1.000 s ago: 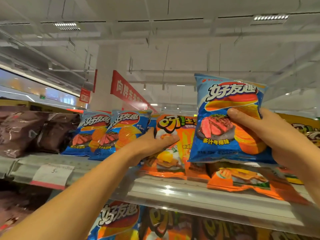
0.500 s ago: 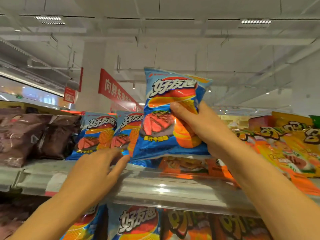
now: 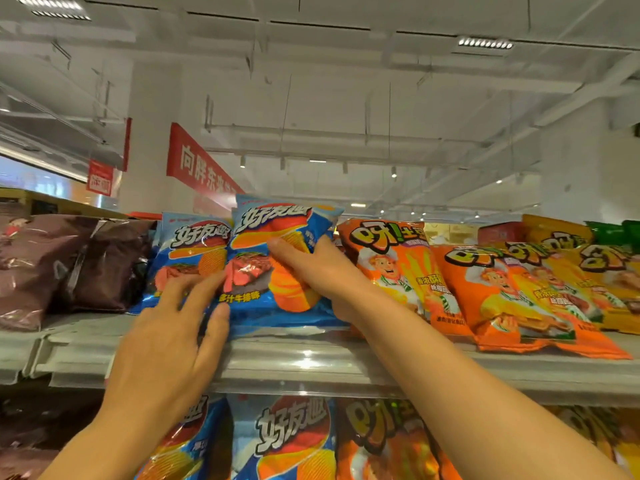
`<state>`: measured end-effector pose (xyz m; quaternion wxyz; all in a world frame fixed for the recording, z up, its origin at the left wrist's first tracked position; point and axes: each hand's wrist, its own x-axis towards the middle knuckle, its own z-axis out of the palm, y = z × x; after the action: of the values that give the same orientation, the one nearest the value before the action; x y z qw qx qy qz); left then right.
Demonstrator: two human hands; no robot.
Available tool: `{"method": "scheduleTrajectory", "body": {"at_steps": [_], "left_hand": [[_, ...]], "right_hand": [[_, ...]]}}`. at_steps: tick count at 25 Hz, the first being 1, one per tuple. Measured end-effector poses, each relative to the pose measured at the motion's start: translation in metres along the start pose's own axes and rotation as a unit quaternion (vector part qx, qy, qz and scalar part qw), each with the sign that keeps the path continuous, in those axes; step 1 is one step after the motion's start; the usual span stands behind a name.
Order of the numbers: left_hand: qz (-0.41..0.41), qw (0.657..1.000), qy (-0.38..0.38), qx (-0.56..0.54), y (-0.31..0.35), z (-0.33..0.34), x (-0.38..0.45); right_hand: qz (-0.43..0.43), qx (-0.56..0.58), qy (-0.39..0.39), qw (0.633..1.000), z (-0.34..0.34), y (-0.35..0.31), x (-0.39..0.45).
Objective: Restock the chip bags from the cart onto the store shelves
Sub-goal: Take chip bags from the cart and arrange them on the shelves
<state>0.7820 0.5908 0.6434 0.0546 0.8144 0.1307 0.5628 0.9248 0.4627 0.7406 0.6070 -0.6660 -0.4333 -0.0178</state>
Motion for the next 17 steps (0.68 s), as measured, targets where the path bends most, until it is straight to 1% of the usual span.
{"method": "scheduleTrajectory", "body": {"at_steps": [1,3,6,10,12,13,15,16,17], "left_hand": [[0.01,1.0,0.001,0.023,-0.001,0.002,0.0],[0.009,0.999,0.004,0.035,-0.003,0.003,0.0],[0.012,0.999,0.004,0.04,-0.007,0.002,-0.001],[0.03,0.998,-0.016,0.048,-0.007,0.0,-0.001],[0.031,0.998,-0.013,0.048,-0.006,0.001,-0.002],[0.032,0.998,-0.009,0.048,-0.005,0.001,-0.001],[0.037,0.998,-0.001,0.048,-0.005,0.002,-0.002],[0.043,0.998,0.006,0.047,-0.004,0.002,-0.002],[0.049,0.998,0.012,0.045,-0.005,0.003,-0.002]], "right_hand": [[0.02,0.001,-0.017,1.0,0.003,0.001,-0.001],[0.04,0.006,-0.022,0.999,0.007,0.005,0.0],[0.047,-0.002,-0.014,0.999,0.007,0.012,0.005],[0.052,-0.001,-0.036,0.998,0.001,0.018,0.007],[0.027,-0.012,-0.005,1.0,0.001,0.015,0.002],[-0.002,-0.047,0.028,0.999,0.001,0.013,-0.001],[-0.073,-0.155,0.075,0.982,0.002,0.007,-0.008],[-0.11,-0.198,0.076,0.971,0.002,0.003,-0.012],[-0.139,-0.233,0.06,0.961,0.003,0.0,-0.015]]}}
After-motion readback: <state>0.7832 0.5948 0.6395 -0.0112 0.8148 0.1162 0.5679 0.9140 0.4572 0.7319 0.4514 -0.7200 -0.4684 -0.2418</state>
